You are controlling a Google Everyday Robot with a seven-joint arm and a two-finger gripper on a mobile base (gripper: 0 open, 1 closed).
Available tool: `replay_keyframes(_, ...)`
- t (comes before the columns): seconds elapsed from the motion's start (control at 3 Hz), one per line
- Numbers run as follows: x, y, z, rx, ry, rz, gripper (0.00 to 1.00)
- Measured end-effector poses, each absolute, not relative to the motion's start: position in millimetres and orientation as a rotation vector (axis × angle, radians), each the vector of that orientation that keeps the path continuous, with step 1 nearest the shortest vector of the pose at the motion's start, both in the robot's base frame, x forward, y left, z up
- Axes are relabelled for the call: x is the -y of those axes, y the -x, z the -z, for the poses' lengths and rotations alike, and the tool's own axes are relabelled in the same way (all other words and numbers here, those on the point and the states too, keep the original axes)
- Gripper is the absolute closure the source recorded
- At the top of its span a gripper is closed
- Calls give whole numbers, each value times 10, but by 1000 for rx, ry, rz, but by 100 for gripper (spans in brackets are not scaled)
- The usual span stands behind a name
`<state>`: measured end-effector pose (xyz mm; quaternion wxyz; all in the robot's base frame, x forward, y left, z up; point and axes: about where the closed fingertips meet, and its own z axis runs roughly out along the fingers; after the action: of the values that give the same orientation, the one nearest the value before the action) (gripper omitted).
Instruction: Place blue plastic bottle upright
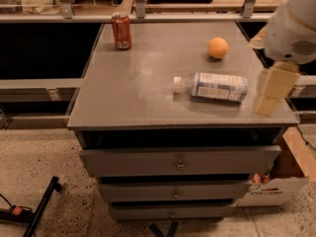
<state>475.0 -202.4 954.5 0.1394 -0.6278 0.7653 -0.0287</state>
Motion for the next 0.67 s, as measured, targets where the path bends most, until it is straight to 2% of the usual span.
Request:
replay_keyframes(0.33,1780,-5371,-8994,-2225,1910,59,0)
replay_keyframes(0.67,1780,-5371,-8994,-2225,1910,59,0)
